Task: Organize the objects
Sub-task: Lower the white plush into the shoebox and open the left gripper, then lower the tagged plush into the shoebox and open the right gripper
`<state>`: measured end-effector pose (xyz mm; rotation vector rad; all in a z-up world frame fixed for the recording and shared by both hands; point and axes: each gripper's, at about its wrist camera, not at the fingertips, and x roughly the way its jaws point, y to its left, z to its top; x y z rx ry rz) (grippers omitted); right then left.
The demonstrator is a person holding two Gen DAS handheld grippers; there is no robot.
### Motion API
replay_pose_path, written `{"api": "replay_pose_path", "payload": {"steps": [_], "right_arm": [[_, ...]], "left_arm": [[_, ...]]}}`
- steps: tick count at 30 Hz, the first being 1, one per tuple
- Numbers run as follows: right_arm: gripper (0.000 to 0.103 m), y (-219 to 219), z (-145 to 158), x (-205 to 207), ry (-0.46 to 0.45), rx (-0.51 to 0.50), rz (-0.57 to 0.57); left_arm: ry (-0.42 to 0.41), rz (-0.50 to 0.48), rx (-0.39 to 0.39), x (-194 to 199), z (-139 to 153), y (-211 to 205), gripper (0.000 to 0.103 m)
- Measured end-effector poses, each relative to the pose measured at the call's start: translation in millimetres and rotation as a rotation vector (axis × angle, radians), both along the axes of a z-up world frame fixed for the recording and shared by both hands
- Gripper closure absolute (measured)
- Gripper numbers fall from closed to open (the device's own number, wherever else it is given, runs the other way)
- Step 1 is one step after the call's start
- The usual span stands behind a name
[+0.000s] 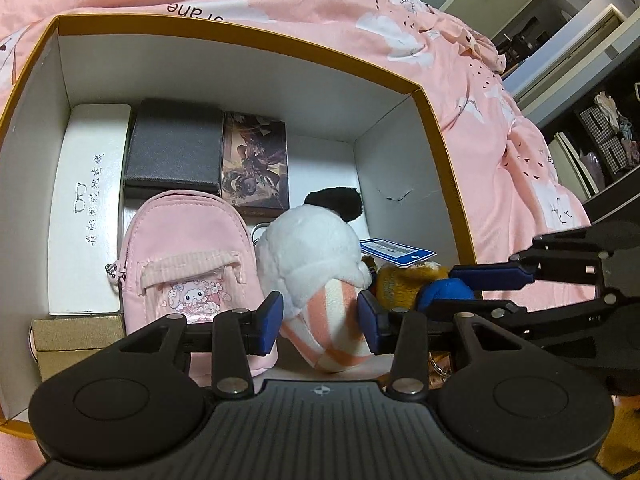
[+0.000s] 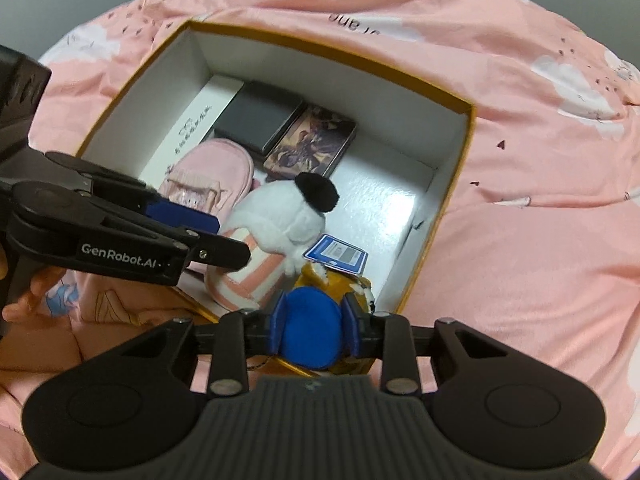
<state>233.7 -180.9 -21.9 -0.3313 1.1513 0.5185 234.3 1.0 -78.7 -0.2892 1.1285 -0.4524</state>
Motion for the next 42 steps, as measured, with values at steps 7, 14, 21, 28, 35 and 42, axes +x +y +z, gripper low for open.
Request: {"api": "replay_pose_path", "payload": {"steps": [7, 14, 21, 28, 35, 42], "right_arm": [[0.050, 26, -6, 19, 0.069, -0.118, 0.110], [0.056, 39, -16, 20, 0.051, -0.234, 0.166], [0.058, 37, 7, 6, -0.142, -0.236, 0.110], [0.058, 43, -11, 5, -0.273, -0.243, 0.099], [0.048, 25, -16, 11, -0.101, -0.116, 0.022], [0.046, 8, 1, 8, -0.007, -0.031, -0.016]], "left_arm": [[0.001, -0.001, -0.008, 0, -1, 1, 0.054], [0.011, -0.004, -0.021, -1, -6, 4, 0.054], [0.020, -0.007, -0.025, -3, -10, 5, 0.055], [0.018, -0.004, -0.012, -6, -10, 4, 0.057], [0.024, 0.000, 0.009, -5, -12, 4, 0.066], [0.009, 0.006, -0.029, -7, -7, 10, 0.065]]}}
